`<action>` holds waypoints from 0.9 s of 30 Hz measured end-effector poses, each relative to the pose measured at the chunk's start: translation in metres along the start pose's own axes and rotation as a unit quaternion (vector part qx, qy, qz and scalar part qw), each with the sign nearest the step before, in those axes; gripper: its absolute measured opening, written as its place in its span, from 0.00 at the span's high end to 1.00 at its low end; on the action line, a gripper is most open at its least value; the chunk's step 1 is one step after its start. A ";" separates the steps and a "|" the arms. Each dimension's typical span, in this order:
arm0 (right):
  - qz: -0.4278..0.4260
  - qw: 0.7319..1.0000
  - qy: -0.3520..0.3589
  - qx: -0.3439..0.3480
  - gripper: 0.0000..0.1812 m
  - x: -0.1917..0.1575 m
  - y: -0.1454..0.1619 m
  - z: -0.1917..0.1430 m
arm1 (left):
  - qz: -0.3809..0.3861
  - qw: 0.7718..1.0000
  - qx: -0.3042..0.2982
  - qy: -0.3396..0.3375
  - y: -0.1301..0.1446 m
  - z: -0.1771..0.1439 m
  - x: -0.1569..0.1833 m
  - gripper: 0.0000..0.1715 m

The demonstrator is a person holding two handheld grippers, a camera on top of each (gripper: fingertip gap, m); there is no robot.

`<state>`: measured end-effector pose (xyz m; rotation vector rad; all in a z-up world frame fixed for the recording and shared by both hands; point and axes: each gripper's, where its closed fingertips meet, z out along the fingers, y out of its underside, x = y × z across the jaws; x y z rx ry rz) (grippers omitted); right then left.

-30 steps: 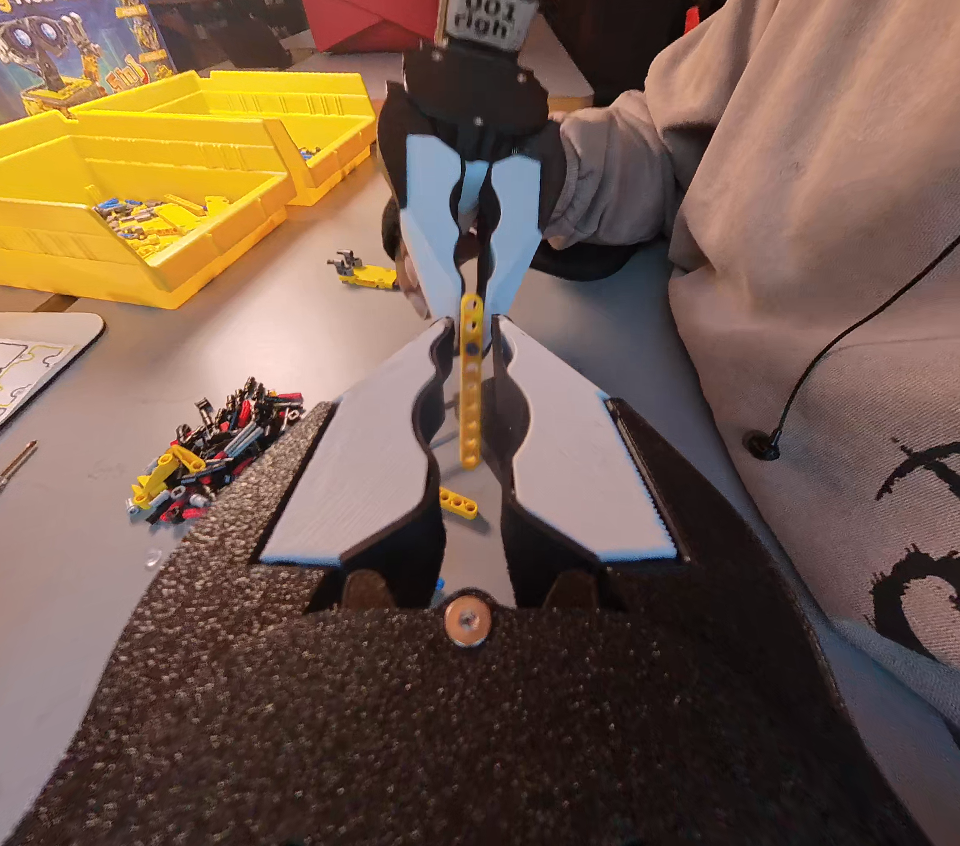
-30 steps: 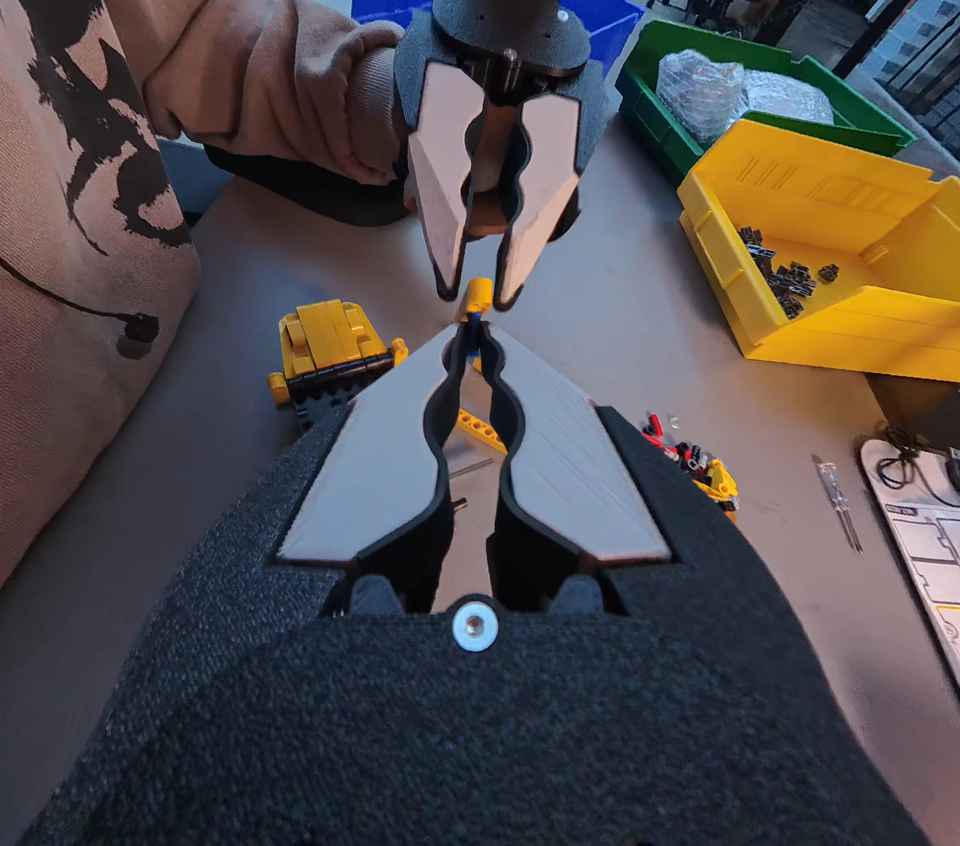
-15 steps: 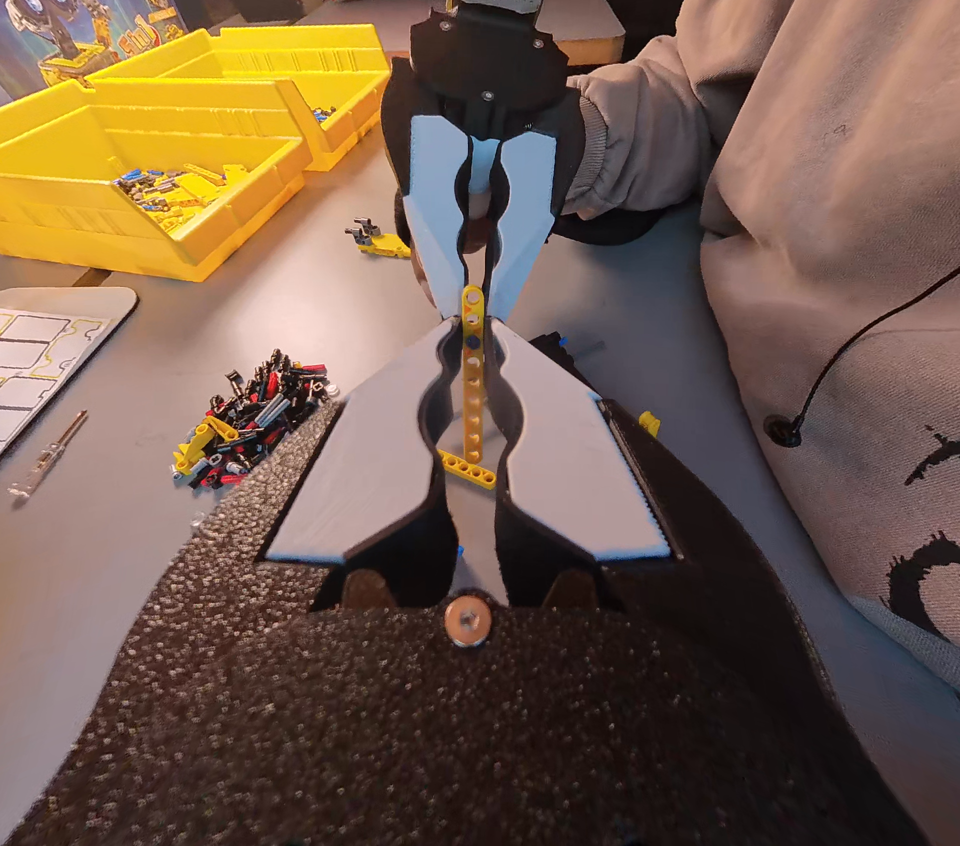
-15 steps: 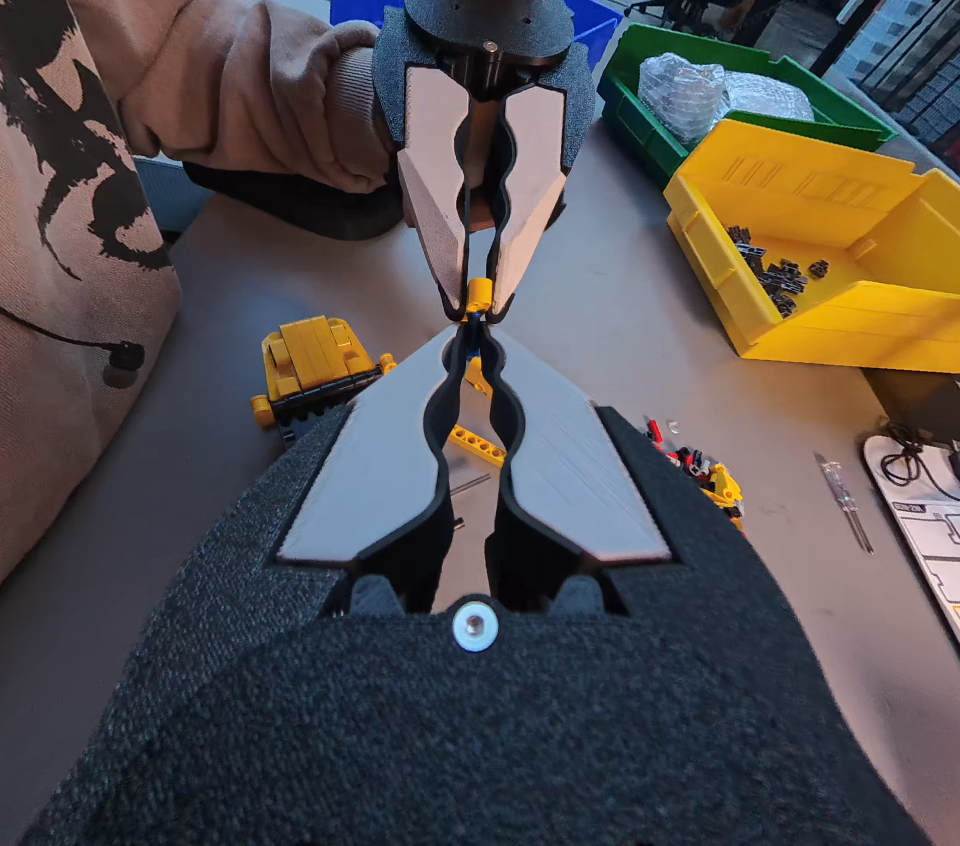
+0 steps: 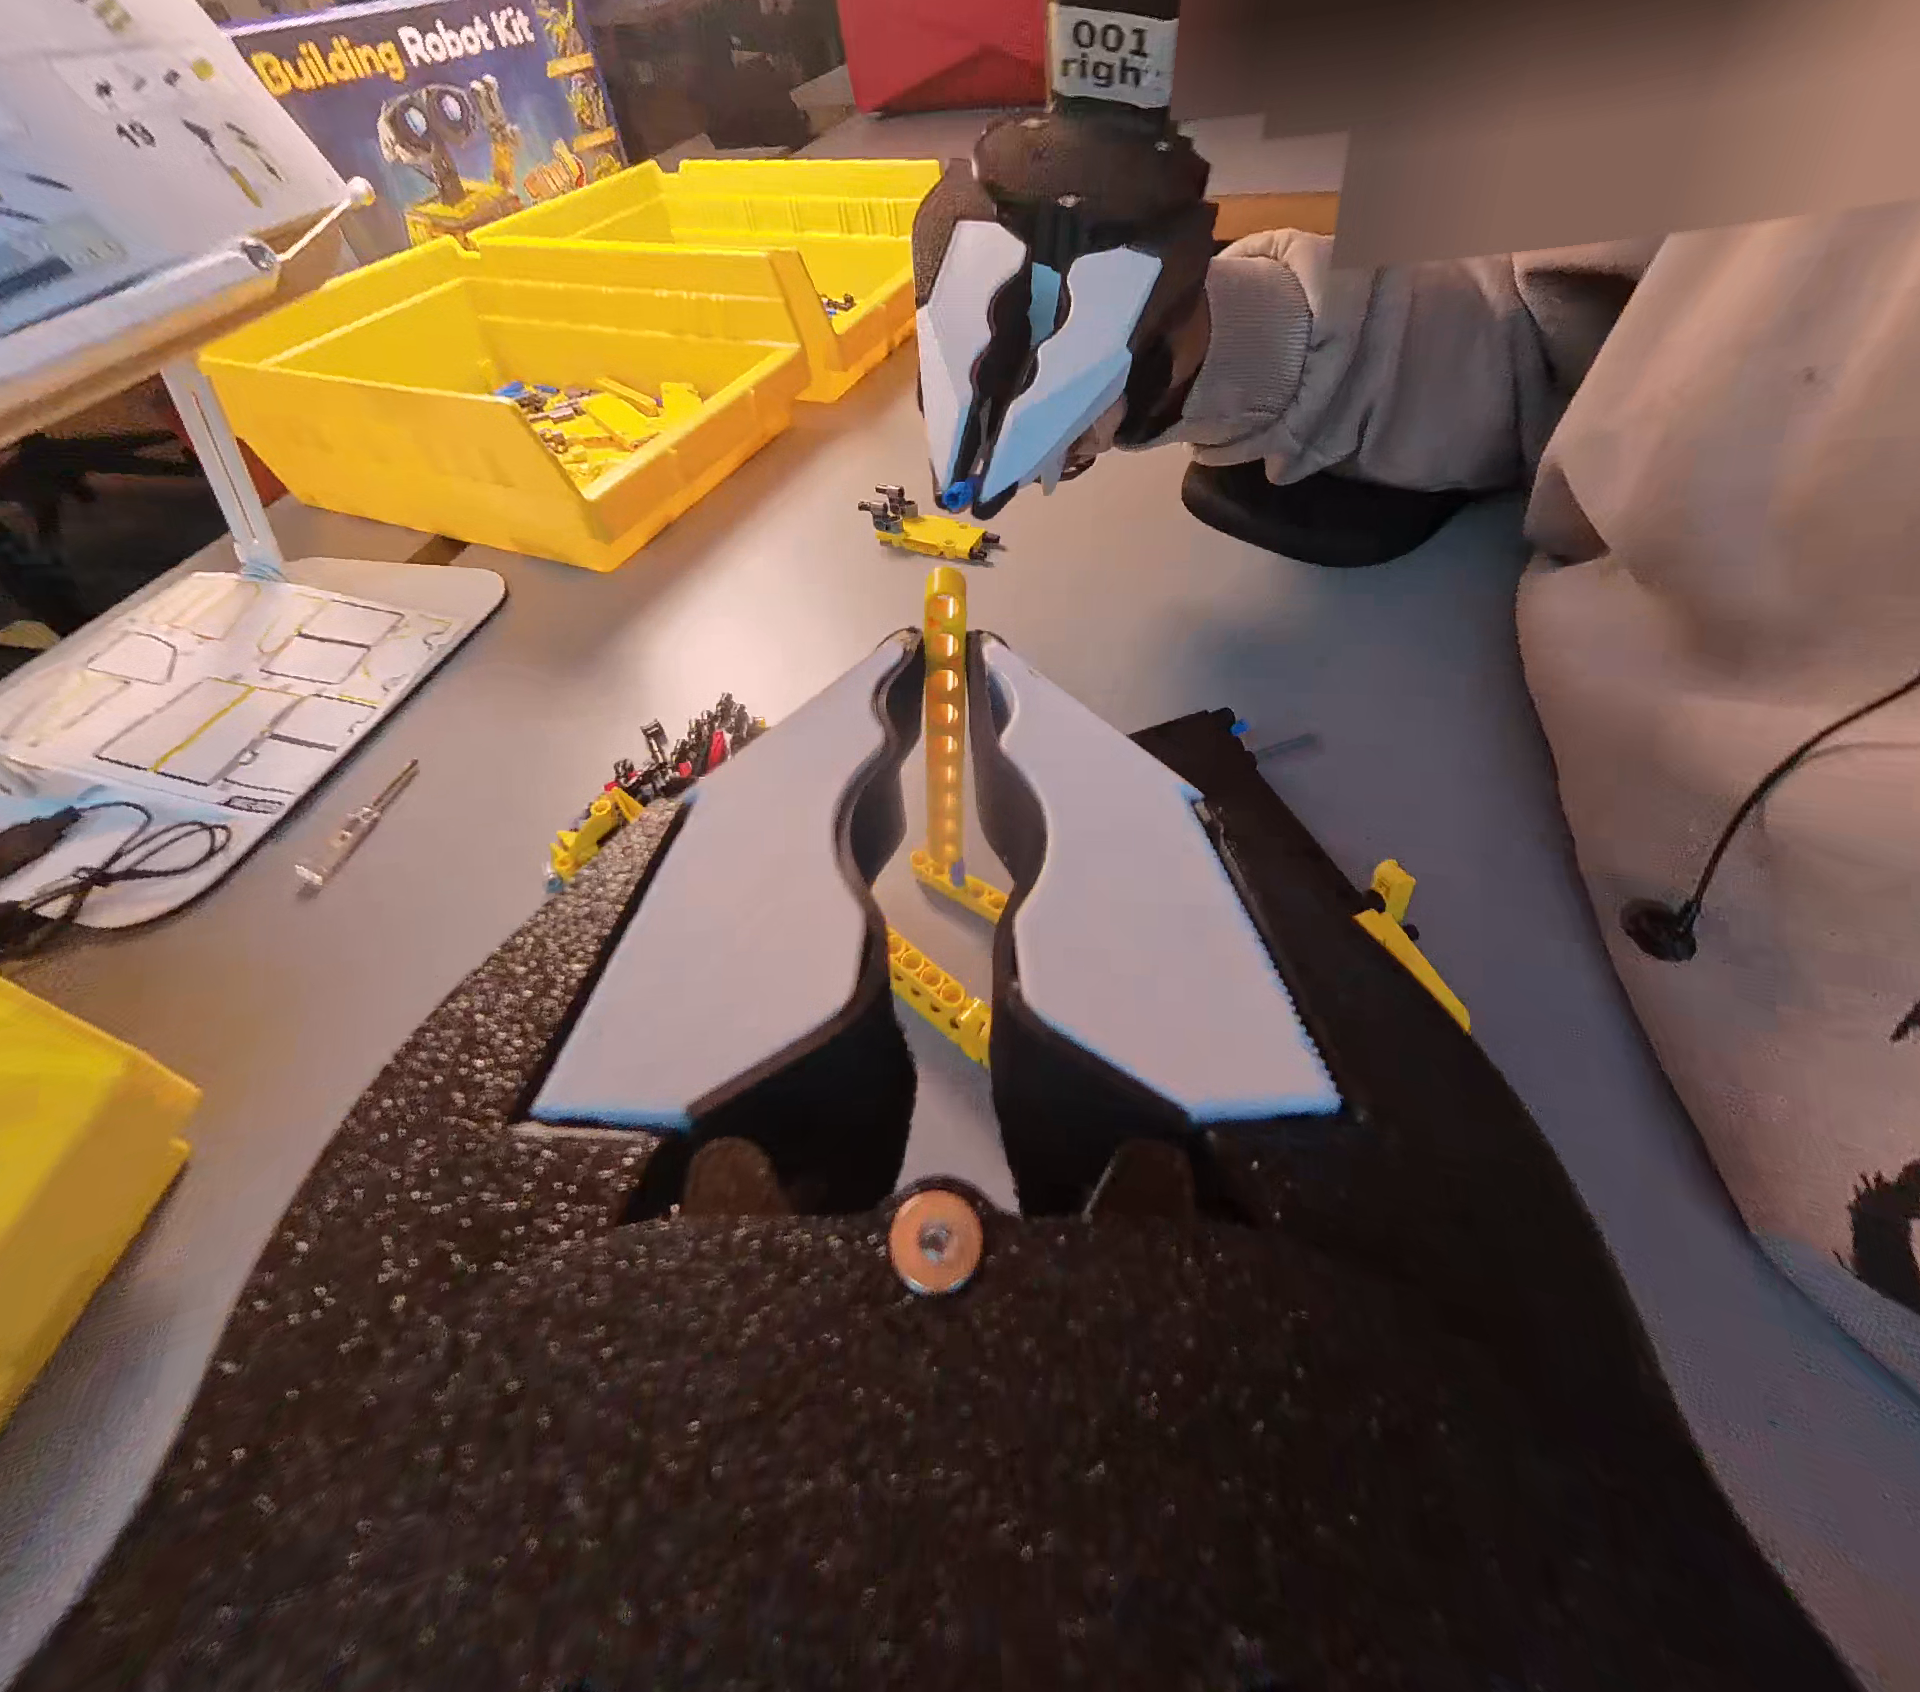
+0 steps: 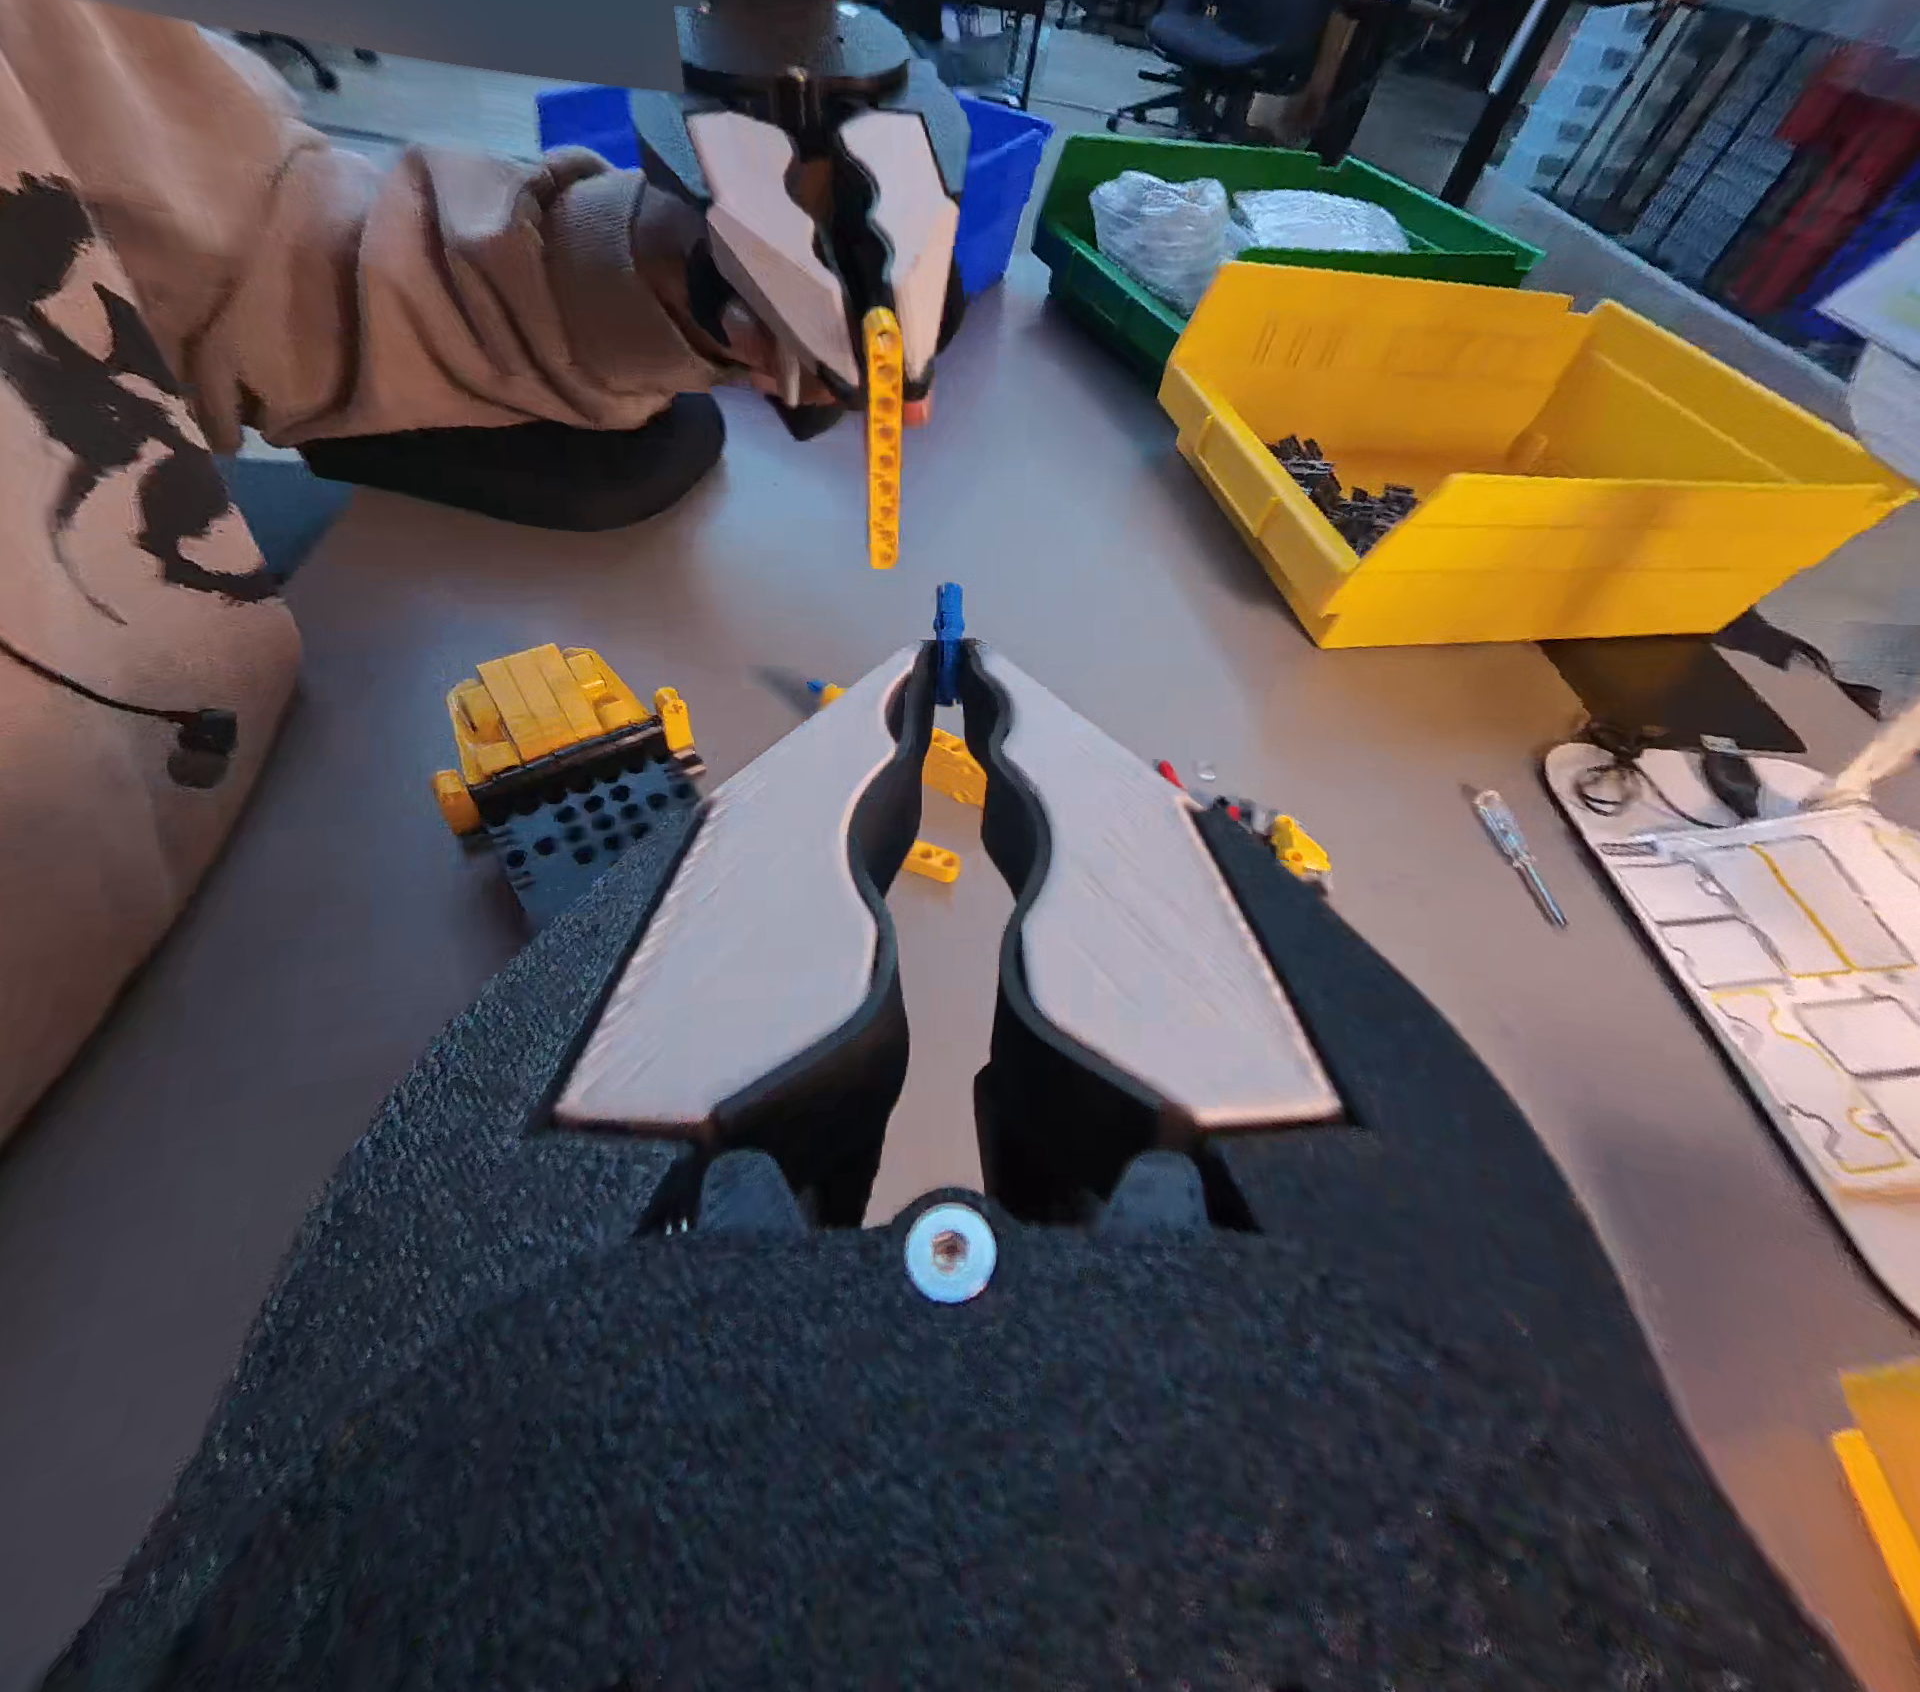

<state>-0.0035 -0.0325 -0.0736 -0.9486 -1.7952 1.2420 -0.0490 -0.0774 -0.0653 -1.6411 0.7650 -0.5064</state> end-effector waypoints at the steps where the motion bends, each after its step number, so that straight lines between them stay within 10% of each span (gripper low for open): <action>1: -0.014 0.999 0.031 -0.016 0.98 0.011 0.005 -0.001 | -0.023 1.000 0.002 0.002 0.002 0.002 -0.004 0.96; 12: 0.056 0.876 0.473 -0.079 0.98 0.244 0.067 -0.186 | -0.170 0.982 0.080 0.008 0.007 -0.002 -0.027 0.96; 16: 0.104 0.847 0.515 -0.084 0.54 0.274 0.086 -0.195 | -0.177 0.982 0.066 0.000 0.018 0.003 -0.028 0.96; 19: 0.090 0.856 0.501 -0.091 0.41 0.269 0.085 -0.182 | -0.176 0.982 0.064 -0.003 0.020 0.004 -0.030 0.96; 27: 0.090 0.988 0.118 -0.033 0.71 0.109 0.033 -0.035 | -0.193 0.974 0.119 0.022 0.009 0.003 -0.026 0.96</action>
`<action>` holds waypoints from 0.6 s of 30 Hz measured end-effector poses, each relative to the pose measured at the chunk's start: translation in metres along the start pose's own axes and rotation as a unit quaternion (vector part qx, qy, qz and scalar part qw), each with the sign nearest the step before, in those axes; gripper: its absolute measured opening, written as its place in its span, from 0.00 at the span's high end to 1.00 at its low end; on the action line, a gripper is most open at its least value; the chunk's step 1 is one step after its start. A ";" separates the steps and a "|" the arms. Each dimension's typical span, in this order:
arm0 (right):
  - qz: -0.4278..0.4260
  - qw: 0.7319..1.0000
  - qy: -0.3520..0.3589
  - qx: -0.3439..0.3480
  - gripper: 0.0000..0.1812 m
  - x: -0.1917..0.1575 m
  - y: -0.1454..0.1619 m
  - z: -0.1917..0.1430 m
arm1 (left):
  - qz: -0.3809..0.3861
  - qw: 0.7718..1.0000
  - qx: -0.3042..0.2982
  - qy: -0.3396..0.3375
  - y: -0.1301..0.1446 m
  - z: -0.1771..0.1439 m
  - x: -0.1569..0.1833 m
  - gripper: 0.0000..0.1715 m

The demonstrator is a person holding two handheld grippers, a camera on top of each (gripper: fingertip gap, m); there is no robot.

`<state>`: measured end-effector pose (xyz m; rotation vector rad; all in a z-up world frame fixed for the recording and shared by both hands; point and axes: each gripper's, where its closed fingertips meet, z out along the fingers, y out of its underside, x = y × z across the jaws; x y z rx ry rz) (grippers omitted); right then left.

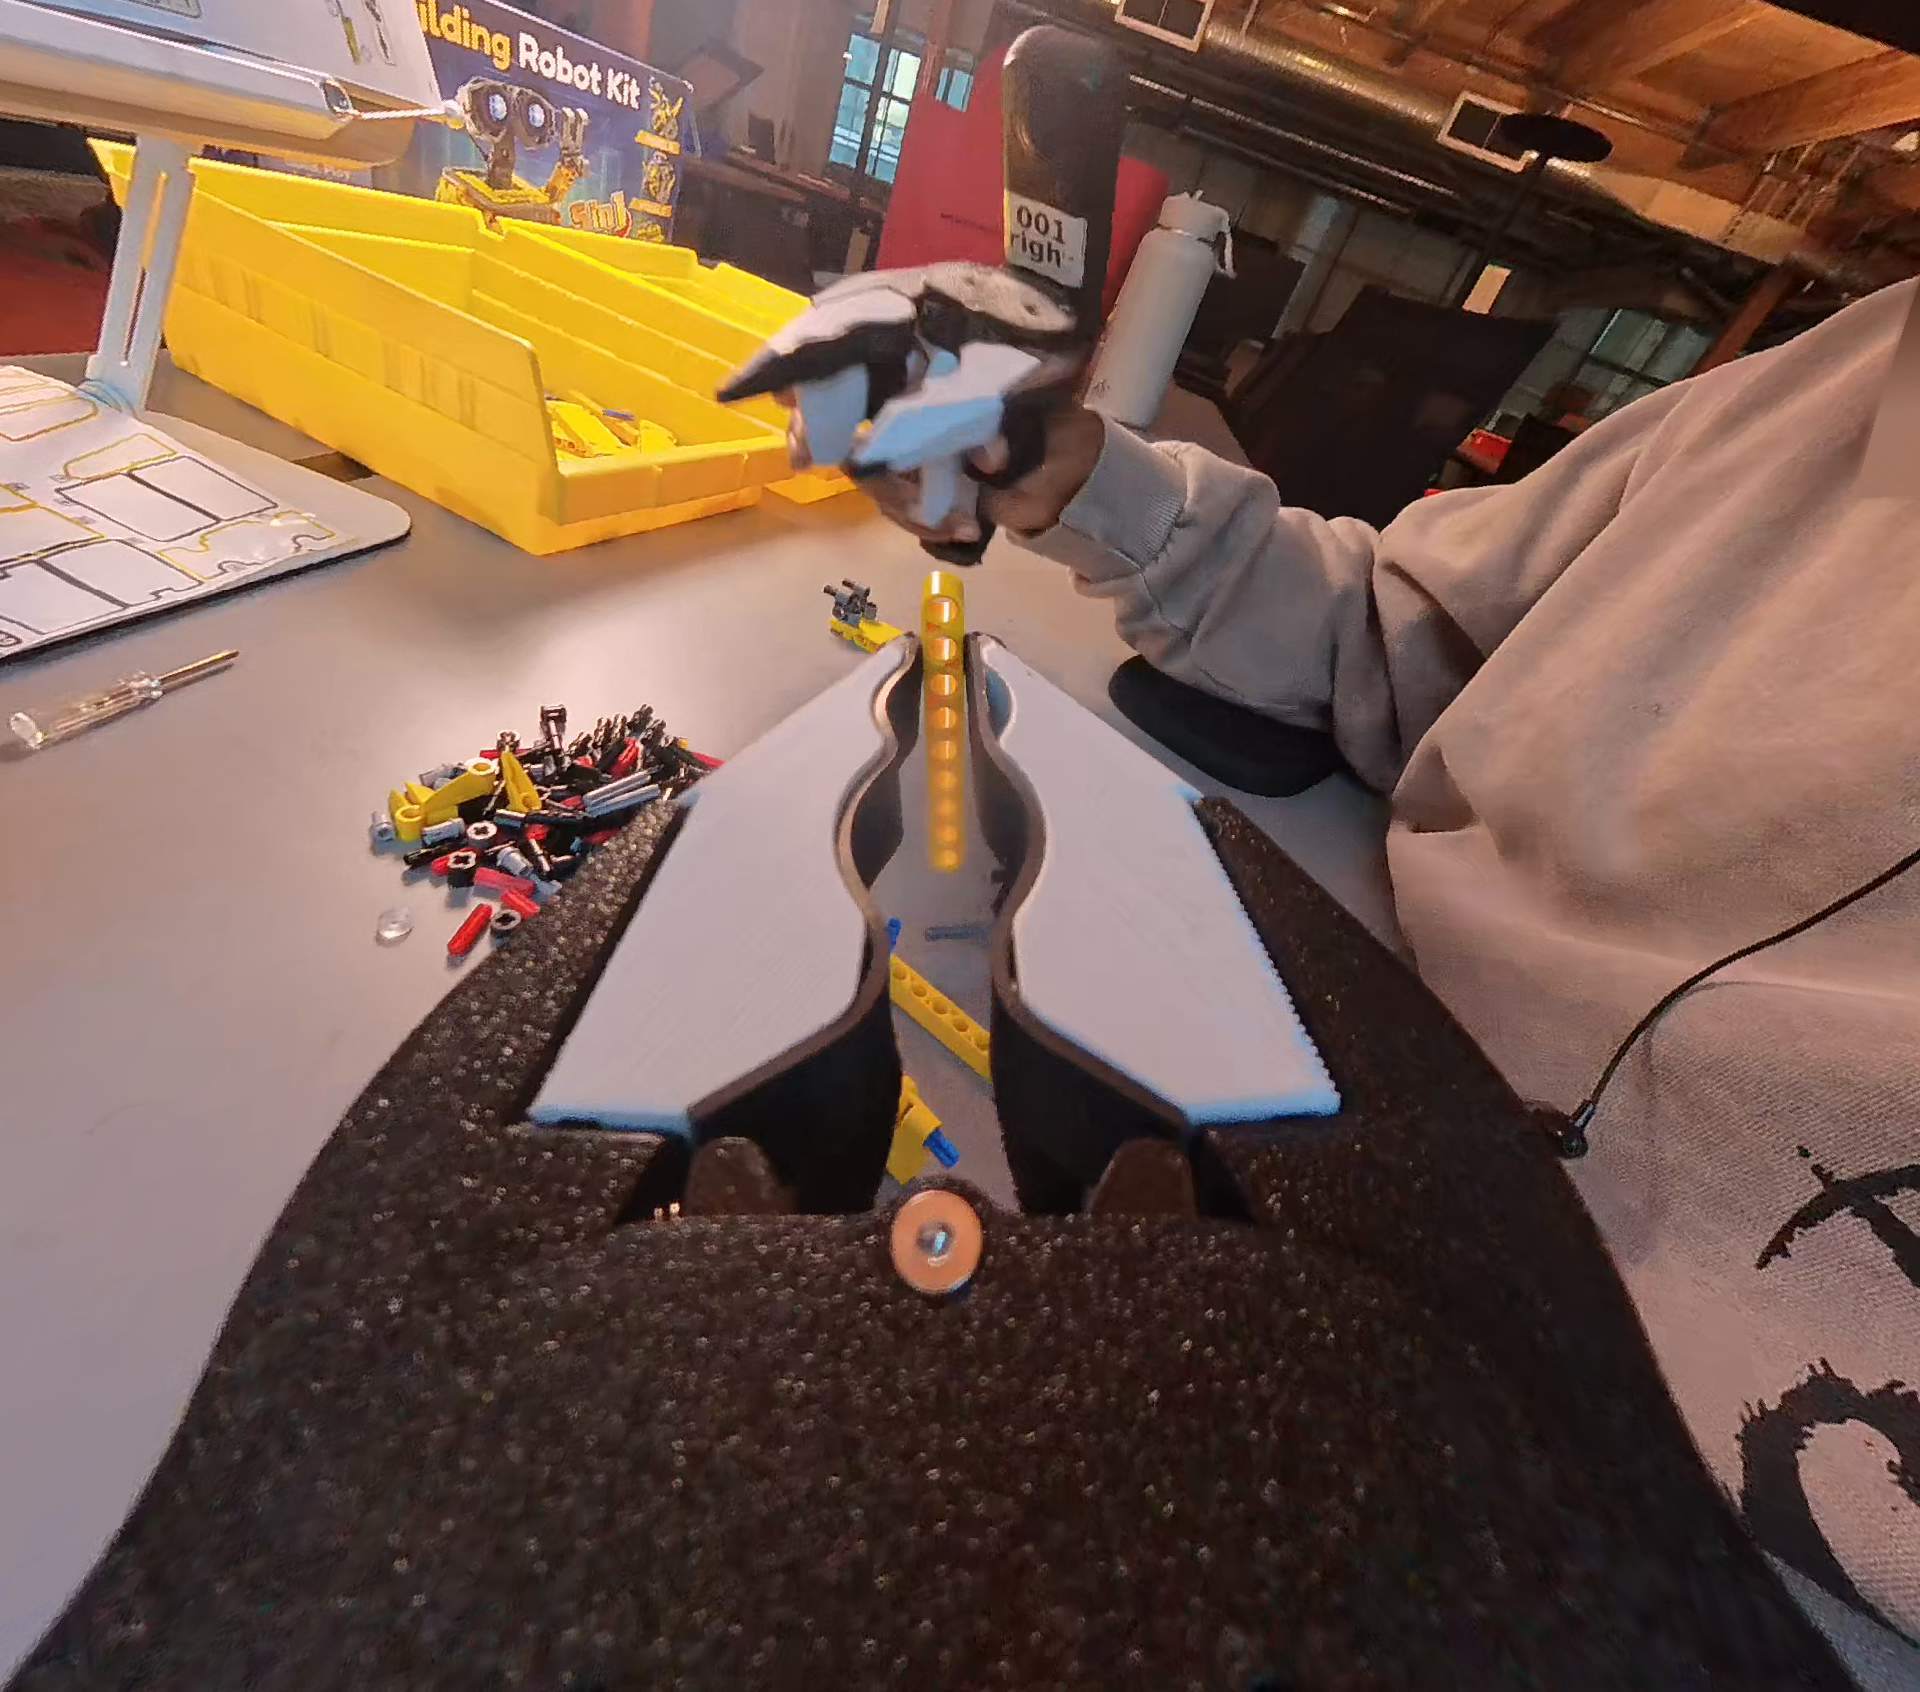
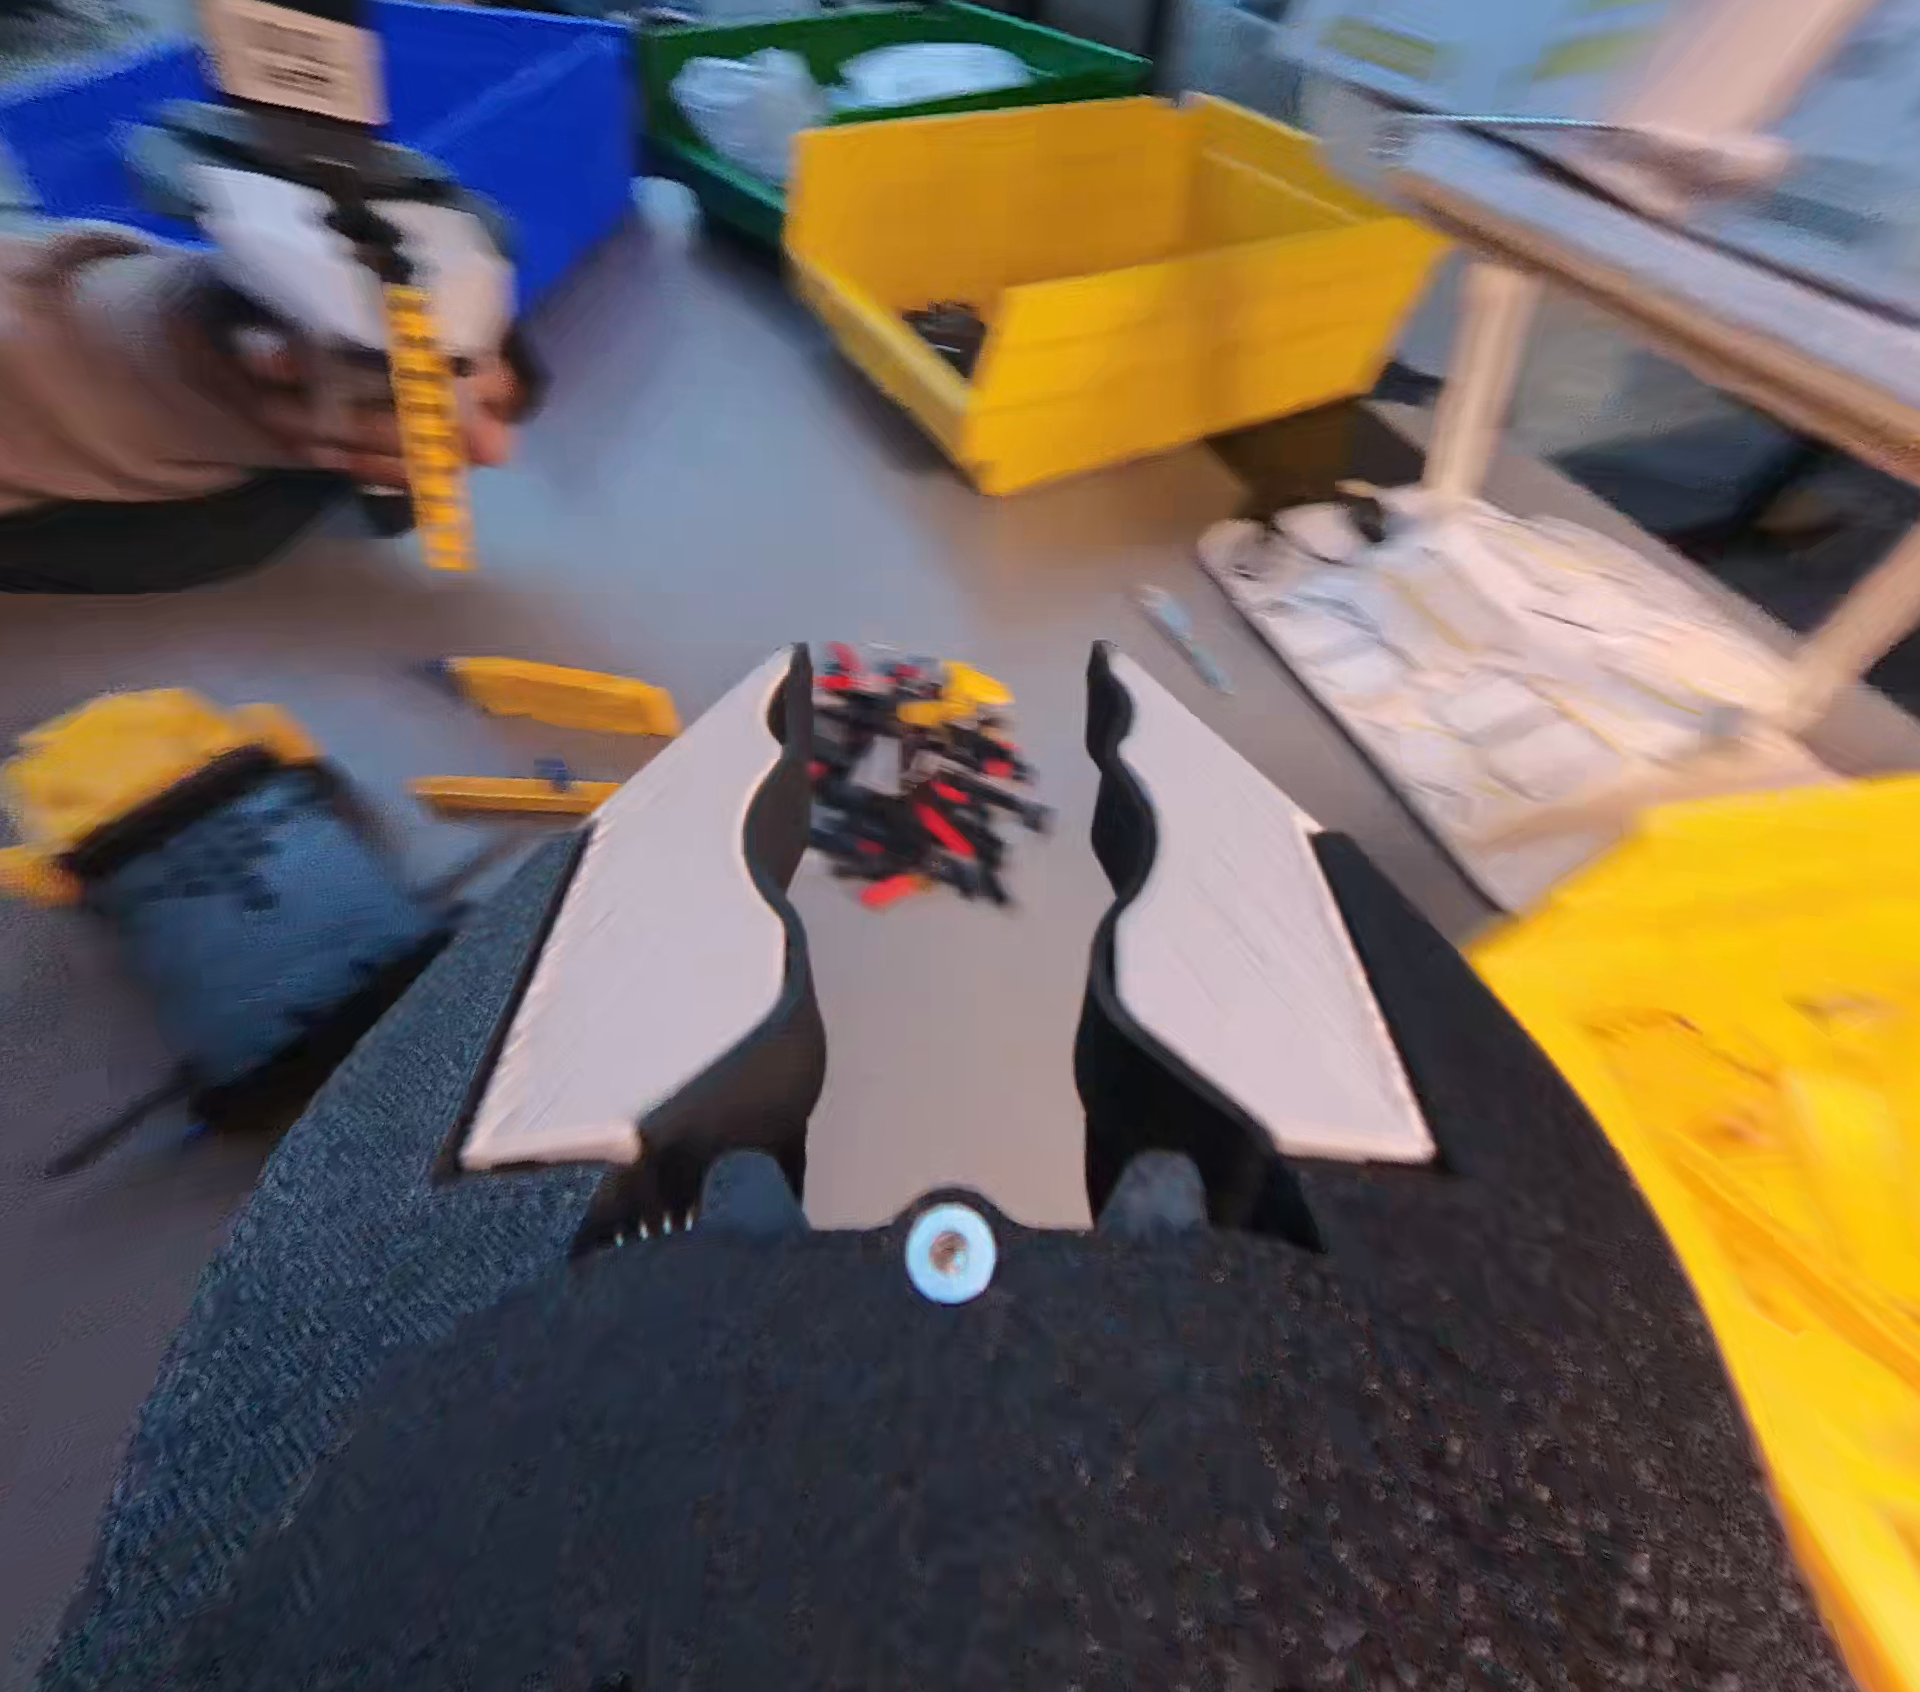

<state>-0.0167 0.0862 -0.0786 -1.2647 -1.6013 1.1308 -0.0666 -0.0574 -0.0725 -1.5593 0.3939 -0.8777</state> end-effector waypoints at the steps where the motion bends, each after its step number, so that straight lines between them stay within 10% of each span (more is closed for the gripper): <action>1: 0.010 0.997 -0.077 0.013 0.72 -0.039 -0.007 0.011 | 0.002 1.000 0.005 0.004 -0.001 0.000 0.002 0.96; 4: 0.017 0.981 -0.194 0.020 0.81 -0.114 -0.013 0.037 | 0.018 1.000 0.010 0.023 -0.001 0.003 0.010 0.96; 10: 0.022 0.972 -0.231 0.026 0.87 -0.158 -0.014 0.065 | 0.051 0.998 0.000 0.040 0.005 0.011 0.023 0.96; 15: -0.014 0.982 -0.189 0.004 0.96 -0.135 -0.013 0.058 | 0.071 0.997 -0.009 0.002 0.005 0.011 0.015 0.93; 18: -0.053 0.997 -0.037 -0.038 0.96 -0.048 -0.012 0.039 | 0.040 0.997 -0.045 -0.051 0.011 0.005 -0.006 0.88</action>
